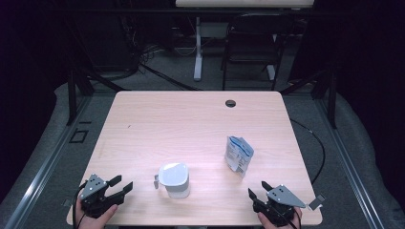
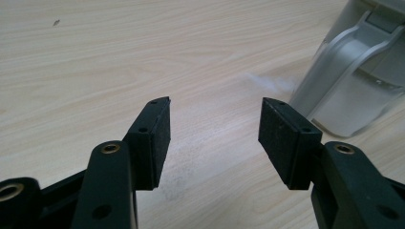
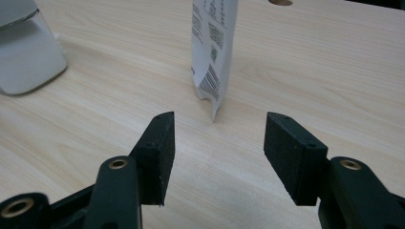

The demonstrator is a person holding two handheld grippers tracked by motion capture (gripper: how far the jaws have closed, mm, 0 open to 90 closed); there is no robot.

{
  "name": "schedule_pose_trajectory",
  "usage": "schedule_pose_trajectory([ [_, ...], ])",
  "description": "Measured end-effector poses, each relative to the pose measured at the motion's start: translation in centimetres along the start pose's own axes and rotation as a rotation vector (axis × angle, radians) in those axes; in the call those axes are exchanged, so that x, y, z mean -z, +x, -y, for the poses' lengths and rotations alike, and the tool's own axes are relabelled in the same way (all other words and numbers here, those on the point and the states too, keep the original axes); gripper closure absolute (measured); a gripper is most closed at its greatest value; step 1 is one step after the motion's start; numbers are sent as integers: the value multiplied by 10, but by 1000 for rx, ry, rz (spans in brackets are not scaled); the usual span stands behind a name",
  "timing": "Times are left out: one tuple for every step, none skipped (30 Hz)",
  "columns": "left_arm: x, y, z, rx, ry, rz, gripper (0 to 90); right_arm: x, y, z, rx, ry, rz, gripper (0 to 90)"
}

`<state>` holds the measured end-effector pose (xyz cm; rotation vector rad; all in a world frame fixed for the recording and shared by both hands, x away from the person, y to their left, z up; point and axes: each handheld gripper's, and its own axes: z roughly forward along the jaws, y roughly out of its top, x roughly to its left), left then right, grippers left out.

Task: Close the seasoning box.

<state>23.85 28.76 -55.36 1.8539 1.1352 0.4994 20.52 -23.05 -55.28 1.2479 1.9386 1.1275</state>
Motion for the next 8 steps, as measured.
schedule_pose_trajectory([
  [1,1,0,-2,2,-2,446,0,-1,1,-6,2,2,442],
  [1,1,1,3,-5,-6,443,0,-2,1,-4,5,6,442],
  [3,2,1,4,-2,-6,440,1,-3,2,-5,8,9,442],
  [3,3,2,10,-13,-13,440,1,-4,3,-10,7,13,442],
  [3,4,2,11,-6,-14,440,1,-5,4,-17,8,14,442],
  [4,5,2,14,-7,-17,440,1,-5,4,-23,5,15,441],
  [4,6,1,14,-14,-16,440,1,-6,4,-27,2,14,441],
  [5,6,1,15,-20,-21,439,1,-6,4,-27,6,19,441],
])
